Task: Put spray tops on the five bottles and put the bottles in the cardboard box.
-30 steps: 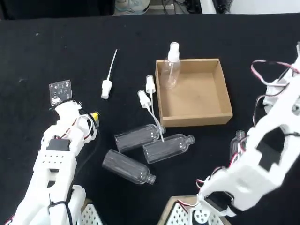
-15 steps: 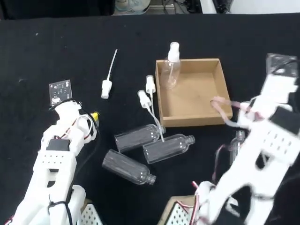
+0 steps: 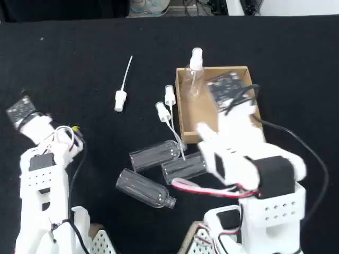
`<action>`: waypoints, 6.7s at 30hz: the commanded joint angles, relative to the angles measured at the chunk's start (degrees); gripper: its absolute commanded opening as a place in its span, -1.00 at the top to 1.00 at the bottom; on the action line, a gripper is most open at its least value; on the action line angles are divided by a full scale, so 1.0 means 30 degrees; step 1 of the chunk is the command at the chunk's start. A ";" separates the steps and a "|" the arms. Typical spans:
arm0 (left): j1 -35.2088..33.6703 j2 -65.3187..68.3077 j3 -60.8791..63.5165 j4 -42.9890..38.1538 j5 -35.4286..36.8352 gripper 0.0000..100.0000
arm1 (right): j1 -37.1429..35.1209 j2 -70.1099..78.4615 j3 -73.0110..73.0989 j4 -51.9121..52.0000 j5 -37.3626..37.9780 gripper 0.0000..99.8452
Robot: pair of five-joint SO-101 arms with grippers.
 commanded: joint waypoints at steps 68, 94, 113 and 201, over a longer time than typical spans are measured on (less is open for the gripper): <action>-0.2535 -0.0381 -0.1451 0.0059 0.2432 0.64 | 1.7143 0.4322 0.4088 -0.3253 0.8029 0.60; -0.2535 -0.0381 -0.1421 0.0059 0.2462 0.64 | 1.7817 1.3612 0.6403 -0.9963 1.0315 0.49; -0.2535 -0.0381 -0.1392 0.0059 0.2462 0.64 | 1.7993 1.7832 0.3560 -0.9788 0.8527 0.77; -0.2505 -0.0381 -0.1421 0.0029 0.2462 0.64 | 1.8667 1.8593 1.2088 -4.4249 0.0908 0.98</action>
